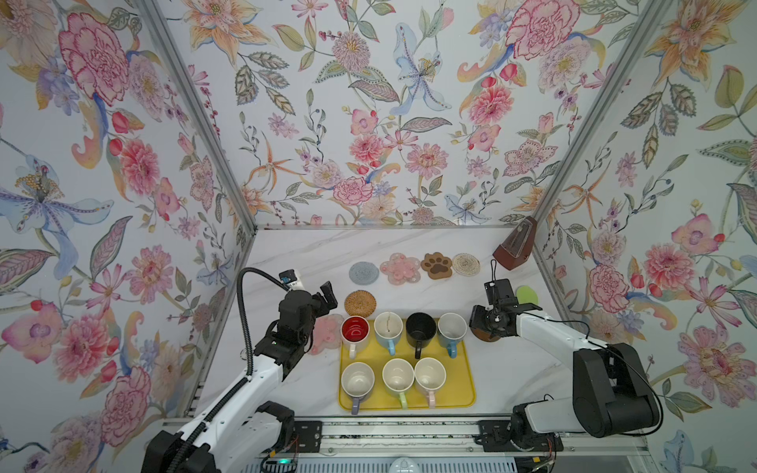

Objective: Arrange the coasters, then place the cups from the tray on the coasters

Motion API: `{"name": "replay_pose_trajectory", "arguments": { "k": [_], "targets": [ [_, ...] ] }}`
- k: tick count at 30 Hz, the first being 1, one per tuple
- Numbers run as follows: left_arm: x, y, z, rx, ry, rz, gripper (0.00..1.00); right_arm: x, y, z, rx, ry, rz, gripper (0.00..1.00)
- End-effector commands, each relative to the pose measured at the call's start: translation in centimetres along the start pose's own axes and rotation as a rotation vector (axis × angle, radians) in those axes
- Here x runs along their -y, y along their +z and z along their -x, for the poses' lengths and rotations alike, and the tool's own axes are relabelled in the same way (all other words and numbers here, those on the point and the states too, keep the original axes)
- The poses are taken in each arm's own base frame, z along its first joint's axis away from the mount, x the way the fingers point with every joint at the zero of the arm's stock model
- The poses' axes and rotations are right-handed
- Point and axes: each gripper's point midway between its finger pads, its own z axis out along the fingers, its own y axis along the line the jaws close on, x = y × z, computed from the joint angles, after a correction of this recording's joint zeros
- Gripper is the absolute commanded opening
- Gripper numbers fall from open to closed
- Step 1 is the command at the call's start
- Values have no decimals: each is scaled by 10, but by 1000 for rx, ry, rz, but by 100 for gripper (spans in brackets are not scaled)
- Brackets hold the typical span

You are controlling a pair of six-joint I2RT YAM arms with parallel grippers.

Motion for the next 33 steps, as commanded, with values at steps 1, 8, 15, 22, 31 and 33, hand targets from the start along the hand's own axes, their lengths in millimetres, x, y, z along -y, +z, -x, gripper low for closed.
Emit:
{"name": "replay_pose_trajectory", "arguments": {
  "k": [1, 8, 15, 22, 31, 33],
  "targets": [
    [-11, -2, -1, 7, -14, 39, 99, -6, 0, 11, 25, -2, 6, 56],
    [-12, -3, 1, 13, -17, 43, 99, -4, 6, 11, 17, -2, -12, 55],
    [-11, -3, 5, 18, -22, 40, 99, -4, 13, 9, 5, -1, -17, 53],
    [-11, -4, 6, 20, -26, 35, 99, -3, 20, 9, -4, -9, -40, 52],
    [-11, -7, 10, 30, -40, 32, 99, -6, 27, 15, -13, -17, -47, 48],
    [-11, -7, 11, 33, -44, 30, 99, -5, 29, 17, -15, -19, -56, 48]
  ]
}}
